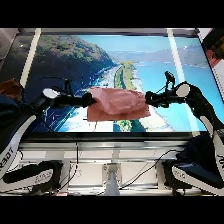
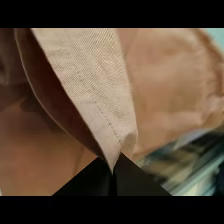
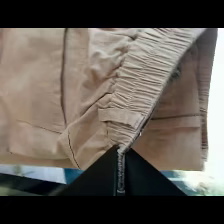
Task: Fold the clothes and pants, and hang the long-sleeved shirts on hangers.
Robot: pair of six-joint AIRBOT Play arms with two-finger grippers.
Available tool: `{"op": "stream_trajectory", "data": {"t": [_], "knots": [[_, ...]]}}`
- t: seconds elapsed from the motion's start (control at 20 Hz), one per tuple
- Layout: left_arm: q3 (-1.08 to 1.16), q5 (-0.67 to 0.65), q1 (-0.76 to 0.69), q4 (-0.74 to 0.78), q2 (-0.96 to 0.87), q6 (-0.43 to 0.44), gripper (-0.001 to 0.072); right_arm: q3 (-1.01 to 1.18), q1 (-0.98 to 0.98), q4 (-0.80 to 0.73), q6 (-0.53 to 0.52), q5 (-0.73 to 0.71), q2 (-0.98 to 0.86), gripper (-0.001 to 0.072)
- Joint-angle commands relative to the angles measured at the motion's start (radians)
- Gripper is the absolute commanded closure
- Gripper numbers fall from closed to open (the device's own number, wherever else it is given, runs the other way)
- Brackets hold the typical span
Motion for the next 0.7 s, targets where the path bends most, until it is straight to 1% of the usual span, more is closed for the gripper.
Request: {"op": "stream_trajectory", "data": {"t": [0.0,0.1,0.25,0.3,0.35,0.4,0.45,0.5,0.6,0.65], "knots": [[0.0,-0.184,0.003,0.2,-0.016,-0.098,0.0694,-0.001,-0.002,-0.075,-0.023,0.129,-0.001,0.0682],[0.0,-0.214,0.003,0.206,-0.016,-0.1,0.0694,-0.002,-0.002,-0.078,-0.023,0.155,-0.001,0.0682],[0.0,-0.214,0.003,0.207,-0.016,-0.099,0.0693,-0.009,-0.002,-0.082,-0.023,0.168,-0.005,0.0682],[0.0,-0.213,0.003,0.207,-0.016,-0.099,0.0678,-0.013,-0.002,-0.085,-0.023,0.18,-0.011,0.0681],[0.0,-0.213,0.003,0.206,-0.016,-0.099,0.0592,-0.018,-0.002,-0.089,-0.026,0.178,-0.014,0.0656],[0.0,-0.214,0.003,0.205,-0.016,-0.099,0.0361,-0.021,-0.002,-0.095,-0.061,0.177,-0.013,0.0469],[0.0,-0.216,0.003,0.2,-0.016,-0.1,0.0099,-0.021,-0.002,-0.096,-0.106,0.177,-0.013,0.0216],[0.0,-0.216,0.0,0.181,-0.016,-0.099,0.0003,-0.021,-0.002,-0.096,-0.153,0.175,-0.013,0.0171],[0.0,-0.217,0.0,0.127,-0.016,-0.095,0.0003,-0.015,-0.002,-0.1,-0.22,0.156,-0.013,0.0171],[0.0,-0.214,0.0,0.112,-0.016,-0.095,0.0004,0.0,-0.002,-0.11,-0.225,0.138,-0.012,0.0173]]}}
